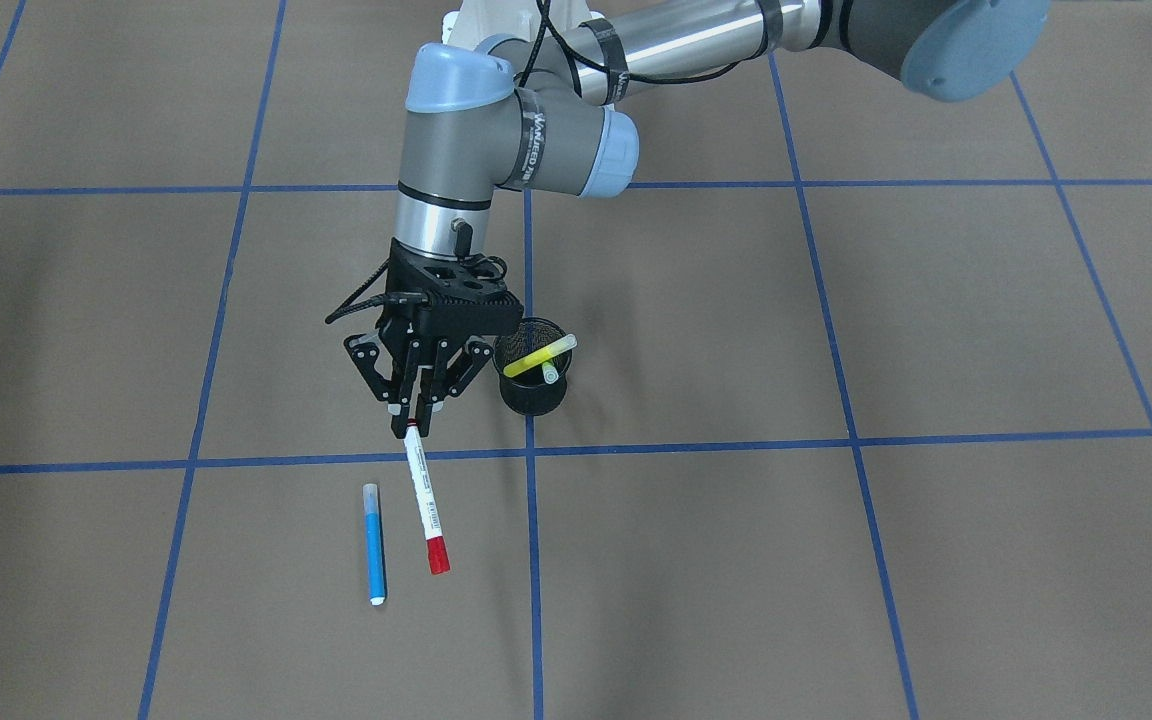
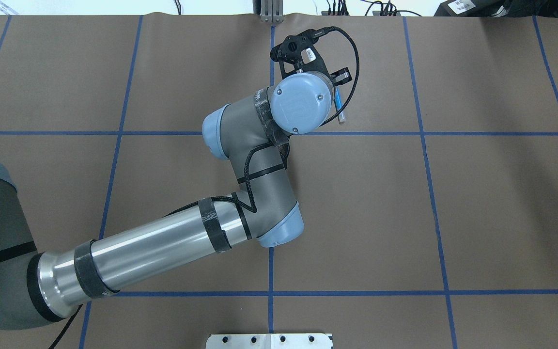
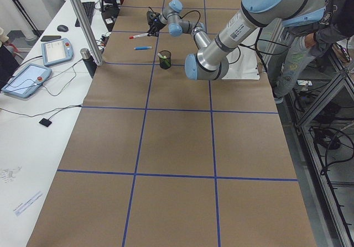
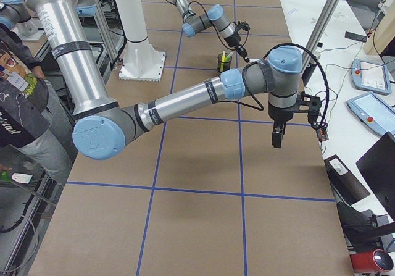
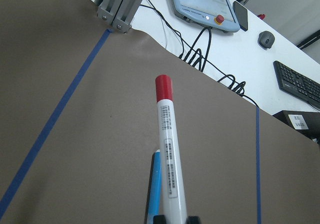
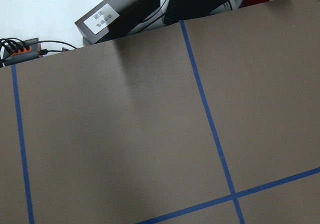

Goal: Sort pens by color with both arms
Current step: 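Lift the red marker and carry it toward the blue pen with the left gripper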

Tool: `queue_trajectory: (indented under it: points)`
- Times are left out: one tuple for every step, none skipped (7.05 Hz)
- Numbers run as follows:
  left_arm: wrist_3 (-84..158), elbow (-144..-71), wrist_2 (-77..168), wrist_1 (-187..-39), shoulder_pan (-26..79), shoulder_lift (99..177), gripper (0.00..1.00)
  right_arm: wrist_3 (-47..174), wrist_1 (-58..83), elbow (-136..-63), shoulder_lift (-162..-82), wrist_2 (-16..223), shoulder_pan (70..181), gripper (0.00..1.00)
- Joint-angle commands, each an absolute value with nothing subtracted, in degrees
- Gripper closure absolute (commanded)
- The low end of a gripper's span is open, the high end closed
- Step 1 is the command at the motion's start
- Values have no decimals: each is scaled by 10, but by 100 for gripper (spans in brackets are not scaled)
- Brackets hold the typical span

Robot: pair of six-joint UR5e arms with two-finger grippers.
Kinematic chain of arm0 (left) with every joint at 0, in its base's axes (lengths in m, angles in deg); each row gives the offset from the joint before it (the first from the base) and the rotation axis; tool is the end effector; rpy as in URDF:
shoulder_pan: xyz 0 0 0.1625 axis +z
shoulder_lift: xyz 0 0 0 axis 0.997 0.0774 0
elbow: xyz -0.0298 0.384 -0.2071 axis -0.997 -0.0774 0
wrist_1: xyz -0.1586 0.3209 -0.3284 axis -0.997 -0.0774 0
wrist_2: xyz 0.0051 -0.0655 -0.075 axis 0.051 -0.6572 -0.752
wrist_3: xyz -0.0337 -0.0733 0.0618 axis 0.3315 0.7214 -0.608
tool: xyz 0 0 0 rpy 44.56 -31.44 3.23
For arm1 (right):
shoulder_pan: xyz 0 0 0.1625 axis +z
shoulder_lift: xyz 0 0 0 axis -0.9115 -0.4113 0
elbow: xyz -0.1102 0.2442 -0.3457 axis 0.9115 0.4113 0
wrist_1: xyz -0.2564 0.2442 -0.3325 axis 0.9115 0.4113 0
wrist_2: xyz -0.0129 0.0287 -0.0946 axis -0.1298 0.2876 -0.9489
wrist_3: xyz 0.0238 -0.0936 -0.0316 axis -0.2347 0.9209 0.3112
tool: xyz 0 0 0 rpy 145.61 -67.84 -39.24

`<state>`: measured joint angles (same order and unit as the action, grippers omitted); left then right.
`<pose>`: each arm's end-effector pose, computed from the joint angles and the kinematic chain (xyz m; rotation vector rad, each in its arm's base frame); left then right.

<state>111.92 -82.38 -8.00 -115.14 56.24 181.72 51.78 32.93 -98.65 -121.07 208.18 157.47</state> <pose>0.6897 -0.5699 0.0056 0.5300 1.0999 -0.5935 0.0927 -0.7036 0.4374 0.1163 -0.7034 0.4109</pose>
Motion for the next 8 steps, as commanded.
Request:
queue_trajectory:
  points:
    - [1067, -769, -52, -1164, 567, 1830, 100, 537, 328, -972, -1200, 2086, 1590, 1]
    - [1055, -759, -31, -1165, 586, 1830, 100, 536, 328, -974, -1196, 2088, 1594, 1]
    - [1046, -753, -10, -1165, 607, 1830, 100, 536, 329, -973, -1196, 2088, 1598, 1]
    - [1045, -752, 4, -1163, 627, 1830, 100, 536, 330, -972, -1193, 2088, 1598, 1]
    - [1045, -734, 26, -1164, 643, 1830, 100, 536, 330, -972, -1193, 2089, 1601, 1]
    - [1045, -729, 35, -1163, 655, 1830, 100, 537, 330, -972, -1193, 2089, 1603, 1]
    - [1045, -706, 57, -1162, 664, 1834, 100, 536, 330, -972, -1193, 2090, 1605, 1]
    - [1045, -699, 63, -1162, 665, 1837, 100, 536, 331, -971, -1193, 2090, 1607, 1]
